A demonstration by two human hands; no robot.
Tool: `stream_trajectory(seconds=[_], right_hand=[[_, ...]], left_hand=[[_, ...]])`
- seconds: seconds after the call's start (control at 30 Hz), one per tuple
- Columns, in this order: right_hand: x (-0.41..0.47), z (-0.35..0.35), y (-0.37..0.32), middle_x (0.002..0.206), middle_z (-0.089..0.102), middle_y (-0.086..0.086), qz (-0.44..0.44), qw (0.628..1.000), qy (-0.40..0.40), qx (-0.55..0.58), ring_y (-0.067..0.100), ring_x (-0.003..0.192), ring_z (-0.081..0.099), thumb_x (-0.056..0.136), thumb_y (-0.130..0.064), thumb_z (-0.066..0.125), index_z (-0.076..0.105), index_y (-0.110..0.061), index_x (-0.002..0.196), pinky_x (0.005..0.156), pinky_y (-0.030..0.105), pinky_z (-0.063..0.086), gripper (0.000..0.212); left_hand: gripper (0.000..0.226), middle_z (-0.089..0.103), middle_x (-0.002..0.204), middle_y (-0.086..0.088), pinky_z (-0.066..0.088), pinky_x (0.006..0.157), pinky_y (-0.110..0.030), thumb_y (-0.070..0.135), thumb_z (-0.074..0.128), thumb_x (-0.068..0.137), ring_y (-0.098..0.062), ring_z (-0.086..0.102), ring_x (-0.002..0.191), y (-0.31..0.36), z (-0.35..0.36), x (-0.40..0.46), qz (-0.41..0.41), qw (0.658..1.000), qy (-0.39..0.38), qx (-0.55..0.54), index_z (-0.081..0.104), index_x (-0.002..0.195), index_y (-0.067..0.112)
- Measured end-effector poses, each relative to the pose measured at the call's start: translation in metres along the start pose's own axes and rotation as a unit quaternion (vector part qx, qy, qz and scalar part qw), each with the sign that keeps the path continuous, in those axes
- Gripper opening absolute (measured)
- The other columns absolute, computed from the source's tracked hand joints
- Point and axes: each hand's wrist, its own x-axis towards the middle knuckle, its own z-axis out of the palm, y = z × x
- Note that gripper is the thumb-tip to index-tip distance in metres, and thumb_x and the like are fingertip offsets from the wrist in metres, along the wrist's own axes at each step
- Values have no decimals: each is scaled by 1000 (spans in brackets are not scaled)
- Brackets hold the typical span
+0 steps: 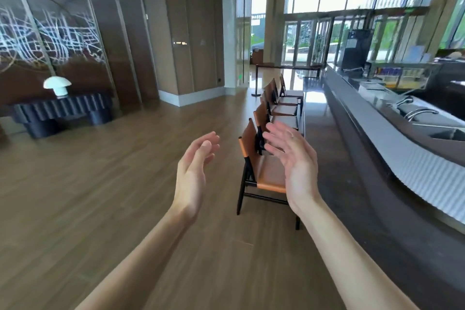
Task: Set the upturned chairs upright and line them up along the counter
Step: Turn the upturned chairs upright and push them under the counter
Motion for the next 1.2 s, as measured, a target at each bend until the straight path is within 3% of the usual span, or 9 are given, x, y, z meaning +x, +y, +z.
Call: stream_trajectory(seconds=[0.1, 0.37, 0.73, 1.0, 1.2], right_hand=[[63, 29, 45, 123, 72, 12, 37, 998, 39, 31, 25, 113, 69, 104, -15, 46, 67, -12, 118, 94, 34, 57, 25], [221, 105, 149, 116, 76, 5, 35, 998, 29, 35, 21, 110, 71, 104, -16, 47, 68, -12, 118, 86, 28, 58, 26], [434, 167, 346, 117, 74, 15, 61, 995, 83, -9, 26, 108, 72, 103, -13, 44, 67, -5, 119, 97, 40, 55, 29], [571, 131, 416, 113, 76, 8, 23, 983, 162, -84, 25, 108, 72, 104, -12, 45, 66, -2, 124, 90, 30, 56, 31], [659, 84, 499, 108, 78, 7, 25, 964, 238, -111, 26, 104, 73, 106, -20, 45, 69, -12, 118, 94, 41, 55, 28]], left_hand=[[38, 74, 117, 4, 44, 110, -49, 43, 48, 94, -15, 67, 113, -18, -20, 70, -8, 1000, -5, 15, 77, 107, 24], [37, 75, 115, 1, 47, 106, -49, 40, 47, 95, -18, 69, 109, -70, -84, 253, 6, 999, 36, 13, 73, 113, 20], [29, 76, 107, -6, 52, 99, -46, 19, 44, 107, -28, 70, 102, -246, -125, 524, -48, 998, 24, -43, 72, 111, 14], [27, 77, 103, -10, 53, 90, -39, 21, 45, 106, -29, 71, 100, -344, -72, 691, -106, 989, -73, -67, 72, 108, 15], [36, 77, 105, -7, 52, 89, -38, 45, 48, 94, -24, 73, 99, -440, -42, 791, -140, 981, -125, -45, 77, 103, 26]])
